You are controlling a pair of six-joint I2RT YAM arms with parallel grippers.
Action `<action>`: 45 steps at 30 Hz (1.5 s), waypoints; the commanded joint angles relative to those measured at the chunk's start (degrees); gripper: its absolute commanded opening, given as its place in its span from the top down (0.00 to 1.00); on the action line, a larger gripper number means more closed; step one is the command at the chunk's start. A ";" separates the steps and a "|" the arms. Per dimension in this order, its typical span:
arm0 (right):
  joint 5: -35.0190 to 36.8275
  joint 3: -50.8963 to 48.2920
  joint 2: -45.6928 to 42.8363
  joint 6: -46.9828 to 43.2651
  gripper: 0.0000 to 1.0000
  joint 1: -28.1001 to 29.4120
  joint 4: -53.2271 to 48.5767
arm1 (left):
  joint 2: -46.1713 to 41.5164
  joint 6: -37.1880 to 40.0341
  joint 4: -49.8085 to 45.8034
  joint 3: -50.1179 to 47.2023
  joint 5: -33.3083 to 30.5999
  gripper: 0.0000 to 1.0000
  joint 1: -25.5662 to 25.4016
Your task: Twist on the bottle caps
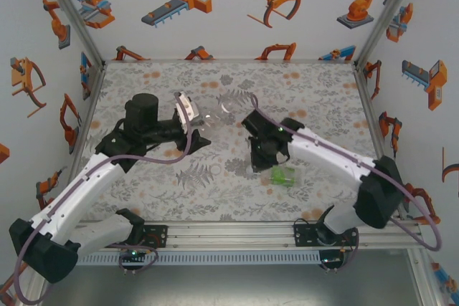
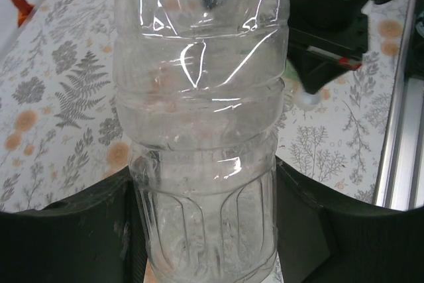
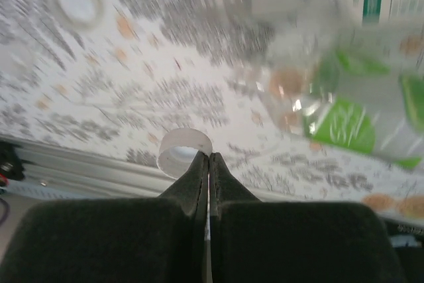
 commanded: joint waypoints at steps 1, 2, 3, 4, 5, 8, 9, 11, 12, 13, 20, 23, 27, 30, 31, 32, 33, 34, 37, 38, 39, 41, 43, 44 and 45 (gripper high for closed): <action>-2.58 10.34 8.79 -7.83 1.00 -4.08 -2.53 | -3.28 -4.06 3.08 -1.86 -2.68 1.00 1.02; -3.22 13.16 11.57 -8.45 1.00 -5.35 -2.53 | -4.20 -4.55 3.27 -2.55 -3.72 1.00 1.27; -3.56 15.70 14.08 -8.97 1.00 -6.56 -2.41 | -5.17 -5.10 3.42 -3.18 -4.78 1.00 1.68; -3.80 17.95 16.27 -9.57 1.00 -7.38 -2.19 | -5.98 -5.66 3.60 -3.87 -5.56 1.00 2.02; -4.06 20.99 19.27 -10.15 1.00 -8.35 -2.18 | -6.83 -6.14 3.80 -4.59 -6.08 1.00 2.44; -4.01 27.00 26.24 -11.28 1.00 -10.15 -2.26 | -8.96 -7.51 4.82 -6.46 -7.25 1.00 3.24; -3.84 28.59 28.30 -11.45 1.00 -10.63 -2.27 | -9.56 -7.69 4.63 -6.72 -7.51 1.00 3.28; -3.25 30.66 31.60 -11.76 1.00 -11.22 -2.12 | -10.29 -8.25 4.37 -7.03 -7.70 1.00 3.34; -2.68 31.47 33.15 -11.87 1.00 -11.48 -1.82 | -10.63 -8.47 4.44 -7.26 -7.66 1.00 3.33; -2.44 32.14 34.37 -12.07 1.00 -11.63 -1.43 | -10.86 -8.73 4.59 -7.52 -7.63 1.00 3.46; -2.05 34.69 40.61 -12.54 0.96 -12.29 0.51 | -10.75 -9.54 5.43 -8.00 -7.00 1.00 3.42; -2.94 34.73 40.96 -12.66 0.85 -12.34 0.48 | -10.63 -9.61 5.54 -7.93 -6.74 1.00 3.47; -2.10 34.33 38.75 -12.82 0.82 -12.33 0.20 | -10.51 -9.58 5.64 -7.94 -6.66 1.00 3.44; -2.22 34.31 38.14 -13.27 0.83 -12.42 0.19 | -10.18 -9.63 5.92 -8.02 -6.30 1.00 3.46; -2.41 34.30 38.15 -13.41 0.84 -12.42 0.05 | -10.11 -9.72 6.03 -8.00 -6.23 1.00 3.42; -2.53 34.30 38.19 -13.45 0.84 -12.46 0.02 | -10.06 -9.76 6.17 -7.96 -6.22 1.00 3.46; -2.58 34.30 38.23 -13.49 0.85 -12.49 0.02 | -9.99 -9.81 6.22 -7.89 -6.21 1.00 3.43; -2.64 34.22 38.09 -13.57 0.86 -12.43 0.02 | -9.95 -9.85 6.28 -7.93 -6.12 1.00 3.42; -2.98 34.10 37.43 -13.71 0.83 -12.51 0.17 | -10.08 -9.87 6.21 -7.93 -6.12 1.00 3.44; -3.07 34.16 37.15 -13.71 0.82 -12.51 0.27 | -10.07 -9.87 6.09 -7.93 -6.12 1.00 3.49; -3.09 34.12 36.87 -13.67 0.80 -12.51 0.28 | -10.09 -9.81 6.03 -7.93 -6.14 1.00 3.44; -3.72 33.96 36.43 -13.65 0.76 -12.69 0.72 | -9.96 -9.80 5.98 -7.93 -6.12 1.00 3.46; -2.51 33.78 36.40 -14.50 0.87 -12.61 0.81 | -9.70 -9.81 6.12 -7.89 -5.96 1.00 3.41; -2.58 33.54 36.26 -14.43 0.88 -12.76 0.81 | -9.58 -9.76 6.08 -7.82 -5.86 1.00 3.43; -3.44 33.05 36.03 -13.73 0.81 -13.06 1.26 | -9.57 -9.89 6.12 -7.76 -5.78 1.00 3.43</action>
